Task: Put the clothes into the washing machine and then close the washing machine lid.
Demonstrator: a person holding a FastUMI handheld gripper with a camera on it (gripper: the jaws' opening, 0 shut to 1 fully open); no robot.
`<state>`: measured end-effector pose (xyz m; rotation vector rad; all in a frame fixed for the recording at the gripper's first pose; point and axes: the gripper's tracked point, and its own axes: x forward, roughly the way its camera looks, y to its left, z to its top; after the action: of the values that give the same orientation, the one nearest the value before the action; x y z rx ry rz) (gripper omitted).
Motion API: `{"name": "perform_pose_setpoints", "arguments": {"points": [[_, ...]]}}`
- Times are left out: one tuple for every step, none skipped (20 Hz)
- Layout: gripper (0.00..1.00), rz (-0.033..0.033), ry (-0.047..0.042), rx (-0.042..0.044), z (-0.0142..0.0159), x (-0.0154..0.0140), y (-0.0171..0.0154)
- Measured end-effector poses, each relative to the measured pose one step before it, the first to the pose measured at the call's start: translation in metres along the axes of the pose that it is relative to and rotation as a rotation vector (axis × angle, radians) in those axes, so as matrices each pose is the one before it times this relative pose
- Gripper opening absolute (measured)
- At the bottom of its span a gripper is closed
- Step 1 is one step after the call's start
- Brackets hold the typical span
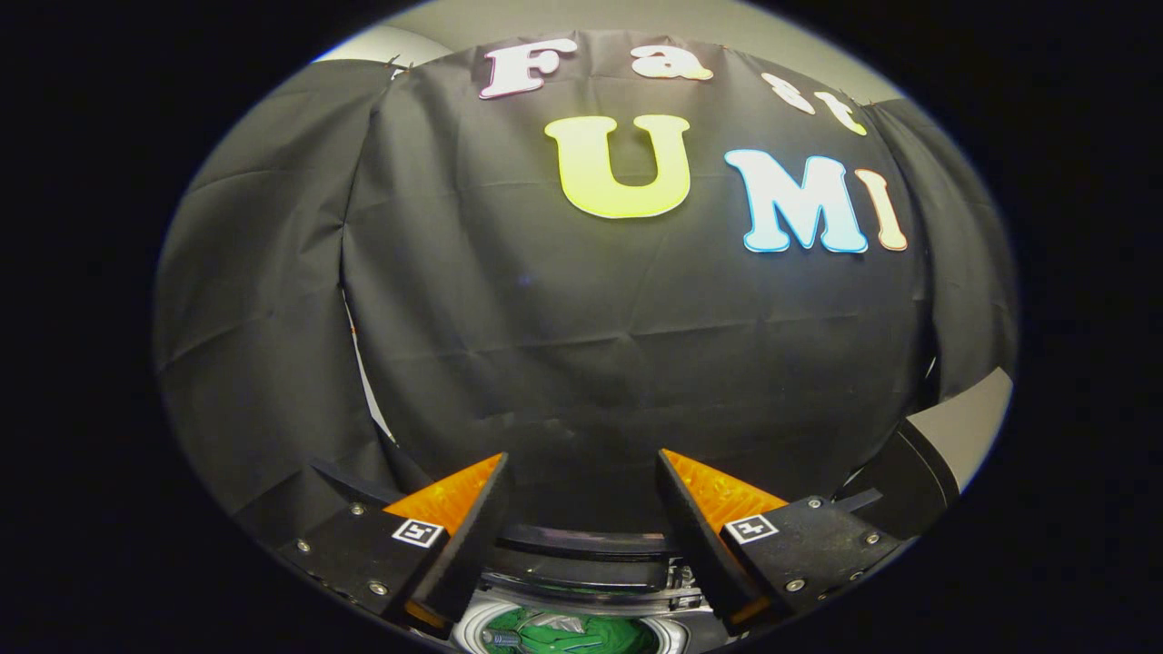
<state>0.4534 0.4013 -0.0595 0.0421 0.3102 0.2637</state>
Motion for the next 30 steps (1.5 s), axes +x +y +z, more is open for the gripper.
{"name": "perform_pose_setpoints", "arguments": {"points": [[0.97,0.00070,-0.00310,-0.00091,-0.00100,-0.00375,0.00068],[0.97,0.00041,0.00052,-0.00150,-0.00225,-0.00376,0.00062],[0.97,0.00193,-0.00568,-0.00269,-0.00015,-0.00464,0.00119],[0.97,0.00159,-0.00357,-0.00211,-0.00181,-0.00402,0.00053],[0.97,0.00090,-0.00093,-0.00065,-0.00069,-0.00457,0.00128],[0.97,0.00108,-0.00374,-0.00143,-0.00217,-0.00387,0.00077],[0.97,0.00092,-0.00094,-0.00202,-0.00123,-0.00372,0.00049],[0.97,0.00152,-0.00196,-0.00118,-0.00264,-0.00360,0.00043],[0.96,0.00181,-0.00202,-0.00115,-0.00165,-0.00421,0.00147],[0.97,0.00204,0.00177,0.00060,-0.00221,-0.00379,0.00048],[0.96,0.00215,-0.00011,-0.00007,-0.00186,-0.00381,0.00106],[0.96,0.00625,0.00658,-0.00196,-0.00271,-0.00331,0.00180],[0.96,0.00785,0.00325,0.00041,-0.00192,-0.00384,0.00124],[0.96,0.00889,0.00364,-0.00092,-0.00353,-0.00459,0.00147],[0.96,0.00627,0.00153,0.00072,-0.00289,-0.00332,0.00113],[0.96,0.00416,0.00249,0.00079,-0.00218,-0.00336,0.00002],[0.95,0.00357,0.00584,-0.00042,-0.00326,-0.00338,0.00155],[0.95,0.00306,0.00644,0.00127,-0.00422,-0.00335,0.00141],[0.95,0.00385,0.01004,0.00014,-0.00467,-0.00296,0.00147],[0.95,0.00273,0.00450,0.00061,-0.00597,-0.00287,0.00099],[0.95,0.00067,0.00514,-0.00079,-0.00509,-0.00271,0.00136],[0.95,-0.00143,-0.00507,-0.01043,-0.00267,-0.00575,0.00161],[0.95,-0.00495,0.01698,-0.02515,-0.01085,-0.00194,0.00063],[0.94,0.01378,0.03916,-0.01085,-0.01654,-0.00094,0.00421],[0.93,0.00757,0.02987,-0.00390,-0.01534,-0.00185,0.00112],[0.93,-0.00184,0.00764,-0.00219,-0.01674,0.00207,-0.00057],[0.93,0.00030,0.00560,-0.00101,-0.01243,0.00045,-0.00039],[0.93,0.00282,0.00814,-0.00508,-0.00848,-0.00451,0.00319],[0.93,0.00430,0.00861,-0.00786,-0.00764,-0.00250,0.00133],[0.93,0.00209,0.00409,-0.00620,-0.00729,-0.00047,0.00025]]}}
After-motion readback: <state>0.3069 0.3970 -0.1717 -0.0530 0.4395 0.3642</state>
